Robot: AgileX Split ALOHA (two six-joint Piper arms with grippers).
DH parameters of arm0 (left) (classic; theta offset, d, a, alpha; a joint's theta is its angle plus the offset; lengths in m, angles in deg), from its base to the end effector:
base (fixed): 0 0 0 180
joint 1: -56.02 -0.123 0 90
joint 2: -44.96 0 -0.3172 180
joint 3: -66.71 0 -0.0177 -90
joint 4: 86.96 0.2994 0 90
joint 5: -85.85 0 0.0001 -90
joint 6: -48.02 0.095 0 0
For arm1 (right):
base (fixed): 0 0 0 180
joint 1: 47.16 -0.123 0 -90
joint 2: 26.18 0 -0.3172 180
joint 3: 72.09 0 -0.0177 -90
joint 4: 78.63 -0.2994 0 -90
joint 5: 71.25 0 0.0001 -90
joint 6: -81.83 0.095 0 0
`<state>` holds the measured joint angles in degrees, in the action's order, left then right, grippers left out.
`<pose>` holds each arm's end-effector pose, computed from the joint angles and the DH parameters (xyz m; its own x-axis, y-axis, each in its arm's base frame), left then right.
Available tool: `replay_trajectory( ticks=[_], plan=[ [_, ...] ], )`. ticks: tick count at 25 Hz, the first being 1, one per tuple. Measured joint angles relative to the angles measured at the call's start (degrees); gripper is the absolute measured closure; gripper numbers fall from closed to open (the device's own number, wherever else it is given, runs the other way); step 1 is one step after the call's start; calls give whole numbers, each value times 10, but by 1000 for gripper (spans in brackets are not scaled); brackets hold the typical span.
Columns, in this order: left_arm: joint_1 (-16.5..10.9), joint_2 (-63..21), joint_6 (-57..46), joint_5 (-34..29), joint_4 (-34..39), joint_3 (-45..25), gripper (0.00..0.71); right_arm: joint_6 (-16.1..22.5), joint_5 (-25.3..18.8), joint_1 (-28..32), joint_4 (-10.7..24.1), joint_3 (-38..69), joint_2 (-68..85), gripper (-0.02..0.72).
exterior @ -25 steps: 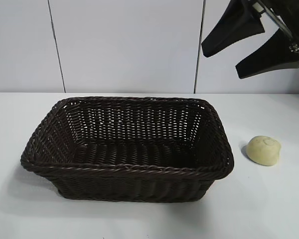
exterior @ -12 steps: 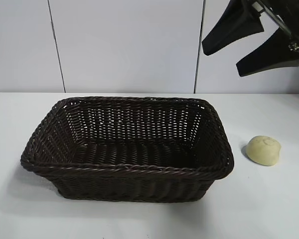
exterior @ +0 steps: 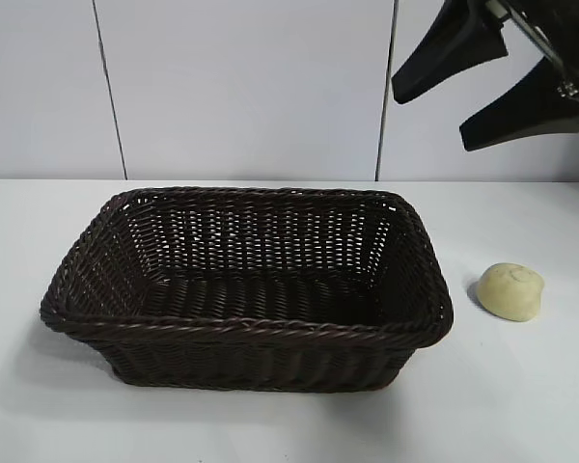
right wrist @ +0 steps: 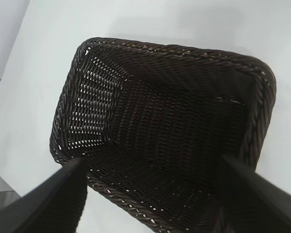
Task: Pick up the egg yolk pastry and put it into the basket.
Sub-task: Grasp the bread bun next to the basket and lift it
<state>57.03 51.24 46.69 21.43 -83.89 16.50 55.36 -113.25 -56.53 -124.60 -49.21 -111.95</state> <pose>0.0060 0.0045 0.2890 -0.5131 0.0090 -0.8583 -0.0239 0.9994 0.0247 0.3069 0.0970 0.2959 -0.8344 0.0331 -0.5502 -0.2885 0.8244 0.4870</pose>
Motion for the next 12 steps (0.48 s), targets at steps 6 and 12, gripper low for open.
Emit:
replay_trajectory(
  ticks=[6,12],
  plan=[
    [0,0,0,0,0,0,149,97,-5,0,105,-42,0,163],
    [0,0,0,1,0,0,149,224,-73,0,273,-106,-31,163]
  ],
)
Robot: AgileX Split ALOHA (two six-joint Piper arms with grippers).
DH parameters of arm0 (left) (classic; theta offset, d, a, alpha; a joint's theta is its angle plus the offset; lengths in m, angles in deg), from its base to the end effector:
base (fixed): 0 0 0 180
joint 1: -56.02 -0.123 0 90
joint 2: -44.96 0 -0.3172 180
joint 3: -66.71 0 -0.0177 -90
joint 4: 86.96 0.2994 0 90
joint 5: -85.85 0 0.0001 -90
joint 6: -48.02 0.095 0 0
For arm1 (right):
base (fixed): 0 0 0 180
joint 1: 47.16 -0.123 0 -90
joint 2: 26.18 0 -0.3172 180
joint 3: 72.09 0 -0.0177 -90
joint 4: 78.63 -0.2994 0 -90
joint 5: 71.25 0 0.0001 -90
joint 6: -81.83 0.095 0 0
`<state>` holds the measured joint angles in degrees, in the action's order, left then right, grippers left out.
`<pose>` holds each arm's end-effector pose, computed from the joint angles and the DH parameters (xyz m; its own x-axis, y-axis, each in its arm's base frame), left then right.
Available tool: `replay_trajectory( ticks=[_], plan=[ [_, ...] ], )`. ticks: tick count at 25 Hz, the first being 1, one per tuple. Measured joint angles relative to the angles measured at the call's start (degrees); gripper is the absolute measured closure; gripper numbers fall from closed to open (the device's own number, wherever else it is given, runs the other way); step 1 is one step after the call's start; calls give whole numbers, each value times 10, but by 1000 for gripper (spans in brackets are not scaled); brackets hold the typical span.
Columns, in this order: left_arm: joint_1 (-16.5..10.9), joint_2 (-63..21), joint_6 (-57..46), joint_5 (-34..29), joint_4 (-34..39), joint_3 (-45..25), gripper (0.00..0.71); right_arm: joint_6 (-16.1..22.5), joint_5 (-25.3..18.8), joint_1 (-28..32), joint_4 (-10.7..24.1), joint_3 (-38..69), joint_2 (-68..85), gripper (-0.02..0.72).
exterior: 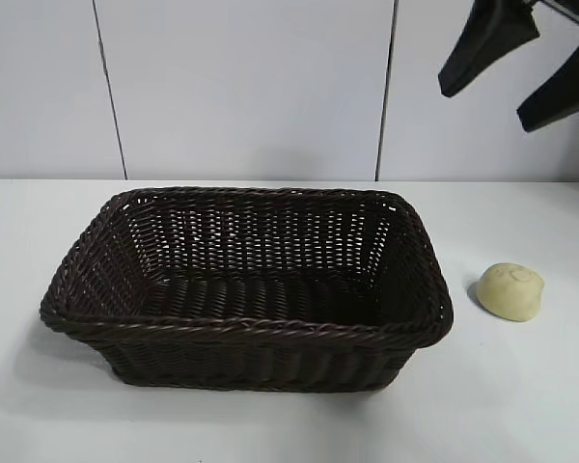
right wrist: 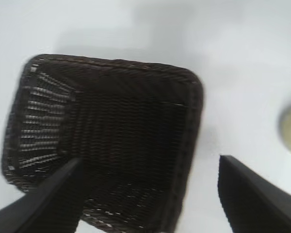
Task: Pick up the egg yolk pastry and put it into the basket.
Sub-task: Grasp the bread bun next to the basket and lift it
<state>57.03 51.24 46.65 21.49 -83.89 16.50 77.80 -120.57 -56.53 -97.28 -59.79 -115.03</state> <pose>0.0061 0.0045 0.2891 -0.5122 0.0083 -0.8588 -0.0242 0.9994 0.0241 0.3300 0.0778 0.3206 -0.8772 -0.0015 -0.4802 -0.1553 0.9472 0.2807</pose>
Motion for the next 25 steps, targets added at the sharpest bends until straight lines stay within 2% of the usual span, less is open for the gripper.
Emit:
replay_trajectory(
  ticks=[3,7,18,25],
  plan=[
    [0,0,0,0,0,0,149,25,-41,0,57,-30,-34,163],
    [0,0,0,0,0,0,149,33,-70,1,96,-63,-78,163],
    [0,0,0,0,0,0,149,40,-69,97,103,-74,-179,163],
    [0,0,0,0,0,0,149,40,-16,104,97,-74,-231,163]
  ],
)
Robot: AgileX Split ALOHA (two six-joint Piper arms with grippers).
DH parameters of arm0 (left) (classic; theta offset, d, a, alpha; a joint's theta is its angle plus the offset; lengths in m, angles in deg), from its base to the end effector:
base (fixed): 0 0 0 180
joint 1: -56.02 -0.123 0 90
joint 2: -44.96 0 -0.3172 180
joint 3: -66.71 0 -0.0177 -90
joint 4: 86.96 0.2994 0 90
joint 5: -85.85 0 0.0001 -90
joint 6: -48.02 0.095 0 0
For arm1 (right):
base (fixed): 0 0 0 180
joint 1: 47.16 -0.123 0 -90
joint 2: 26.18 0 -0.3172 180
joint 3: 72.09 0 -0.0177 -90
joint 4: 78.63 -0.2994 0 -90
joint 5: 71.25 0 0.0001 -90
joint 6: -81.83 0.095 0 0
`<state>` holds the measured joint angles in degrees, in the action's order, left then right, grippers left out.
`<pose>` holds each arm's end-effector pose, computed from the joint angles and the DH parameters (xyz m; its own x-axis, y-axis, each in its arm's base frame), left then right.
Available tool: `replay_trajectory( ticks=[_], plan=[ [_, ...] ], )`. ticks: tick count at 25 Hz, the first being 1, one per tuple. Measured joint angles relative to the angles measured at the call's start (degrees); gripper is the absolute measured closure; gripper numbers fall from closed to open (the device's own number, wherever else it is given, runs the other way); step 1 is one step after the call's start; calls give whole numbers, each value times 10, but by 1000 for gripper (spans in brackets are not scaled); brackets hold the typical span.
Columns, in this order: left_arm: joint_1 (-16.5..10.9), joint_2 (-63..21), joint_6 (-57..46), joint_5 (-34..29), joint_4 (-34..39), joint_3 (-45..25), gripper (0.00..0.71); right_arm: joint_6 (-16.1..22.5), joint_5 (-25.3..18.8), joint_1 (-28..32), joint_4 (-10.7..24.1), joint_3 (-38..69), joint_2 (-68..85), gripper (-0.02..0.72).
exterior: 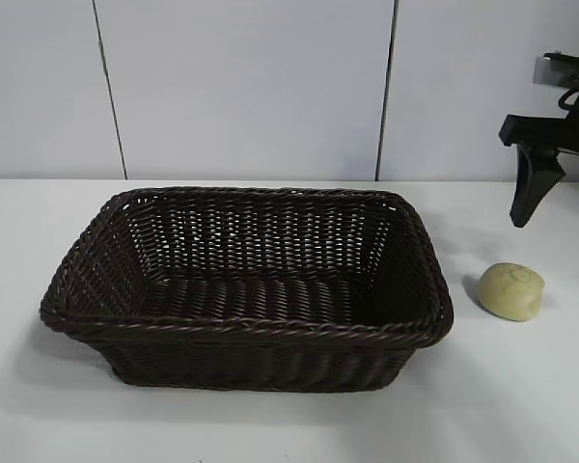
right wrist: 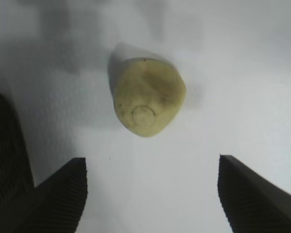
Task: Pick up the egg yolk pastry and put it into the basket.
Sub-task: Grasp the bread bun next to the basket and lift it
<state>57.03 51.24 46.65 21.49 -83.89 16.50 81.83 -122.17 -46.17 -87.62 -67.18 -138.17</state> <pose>0.0061 0.0045 0.2891 -0.5122 0.0083 -0.8588 -0.0242 0.9994 0.0241 0.4143 0.0044 0.2054 -0.9721 0.1153 -0.2041 0.0878 0.9863 0.1394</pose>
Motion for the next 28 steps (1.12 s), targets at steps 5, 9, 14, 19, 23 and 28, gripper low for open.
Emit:
replay_trajectory(
  ticks=[5,9,14,19,23,28],
  plan=[
    [0,0,0,0,0,0,149,0,27,-1,-19,-2,-42,163],
    [0,0,0,0,0,0,149,0,57,-1,-43,-2,-77,163],
    [0,0,0,0,0,0,149,0,67,-1,-57,-2,-111,163],
    [0,0,0,0,0,0,149,0,73,-1,-57,-2,-120,272],
    [0,0,0,0,0,0,149,0,70,-1,-56,-3,-120,588],
    [0,0,0,0,0,0,149,-3,51,-1,-58,-4,-99,661]
  ],
)
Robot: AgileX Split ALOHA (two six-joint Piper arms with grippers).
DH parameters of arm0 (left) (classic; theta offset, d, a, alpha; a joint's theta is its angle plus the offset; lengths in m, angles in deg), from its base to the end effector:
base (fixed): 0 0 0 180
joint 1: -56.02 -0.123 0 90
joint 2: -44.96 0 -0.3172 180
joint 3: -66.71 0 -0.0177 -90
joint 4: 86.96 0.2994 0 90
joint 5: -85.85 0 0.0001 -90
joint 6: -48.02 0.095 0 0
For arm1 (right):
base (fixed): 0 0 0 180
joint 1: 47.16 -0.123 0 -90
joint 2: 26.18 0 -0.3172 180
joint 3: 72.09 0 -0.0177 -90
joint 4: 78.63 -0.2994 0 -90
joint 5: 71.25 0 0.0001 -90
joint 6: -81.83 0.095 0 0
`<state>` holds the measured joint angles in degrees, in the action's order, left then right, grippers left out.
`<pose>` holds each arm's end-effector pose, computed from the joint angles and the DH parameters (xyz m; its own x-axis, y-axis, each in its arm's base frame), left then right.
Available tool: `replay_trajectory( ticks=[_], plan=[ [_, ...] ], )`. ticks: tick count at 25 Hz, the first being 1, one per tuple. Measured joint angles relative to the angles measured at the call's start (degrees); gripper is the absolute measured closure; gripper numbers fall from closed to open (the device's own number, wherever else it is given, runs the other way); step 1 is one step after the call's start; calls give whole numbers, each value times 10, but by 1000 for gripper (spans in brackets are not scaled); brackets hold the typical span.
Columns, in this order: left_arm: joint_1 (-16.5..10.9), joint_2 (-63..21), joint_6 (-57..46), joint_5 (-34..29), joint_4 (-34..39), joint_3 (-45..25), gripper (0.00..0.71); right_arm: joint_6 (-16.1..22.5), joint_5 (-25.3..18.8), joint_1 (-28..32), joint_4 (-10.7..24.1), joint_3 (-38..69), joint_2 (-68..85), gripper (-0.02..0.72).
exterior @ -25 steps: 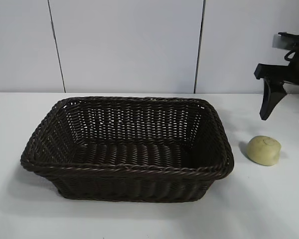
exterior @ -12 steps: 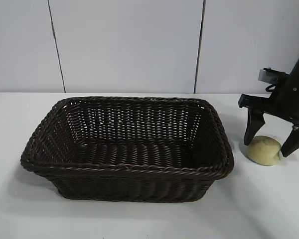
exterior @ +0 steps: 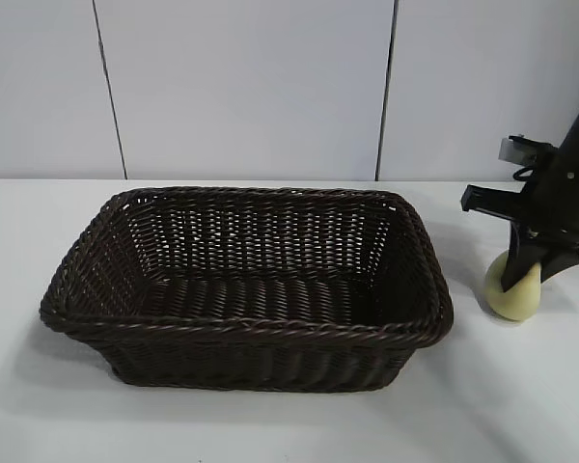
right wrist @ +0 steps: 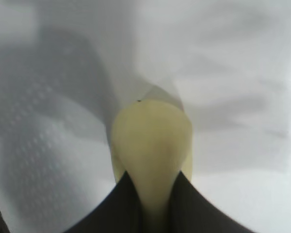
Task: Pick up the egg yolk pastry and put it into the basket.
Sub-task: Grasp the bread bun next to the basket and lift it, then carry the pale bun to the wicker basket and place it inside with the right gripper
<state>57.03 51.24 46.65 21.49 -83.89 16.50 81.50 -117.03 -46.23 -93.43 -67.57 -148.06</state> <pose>0.0061 0.0045 0.2891 -0.5122 0.0083 -0.8588 -0.0242 0.9994 0.0241 0.4334 0.0104 0.1366 -0.9749 0.1884 -0.1186 0.1616 0.9653 0.2049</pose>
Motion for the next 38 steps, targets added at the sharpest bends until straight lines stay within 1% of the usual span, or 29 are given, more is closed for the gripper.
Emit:
replay_trajectory(
  ticks=[4,15,21,23,27,31,33,35,38],
  plan=[
    [0,0,0,0,0,0,149,-6,-17,0,-2,0,54,666],
    [0,0,0,0,0,0,149,-10,-87,0,-2,0,198,671],
    [0,0,0,0,0,0,149,-10,-99,0,-13,0,236,671],
    [0,0,0,0,0,0,149,-10,-99,-1,-24,1,237,671],
    [0,0,0,0,0,0,149,-16,-99,-1,-66,1,237,671],
    [0,0,0,0,0,0,149,-43,-99,-1,-117,1,237,671],
    [0,0,0,0,0,0,149,-56,-99,-1,-136,1,237,671],
    [0,0,0,0,0,0,149,-59,-99,-6,-145,1,237,671],
    [0,0,0,0,0,0,149,-61,-90,-37,-146,1,237,671]
  ],
)
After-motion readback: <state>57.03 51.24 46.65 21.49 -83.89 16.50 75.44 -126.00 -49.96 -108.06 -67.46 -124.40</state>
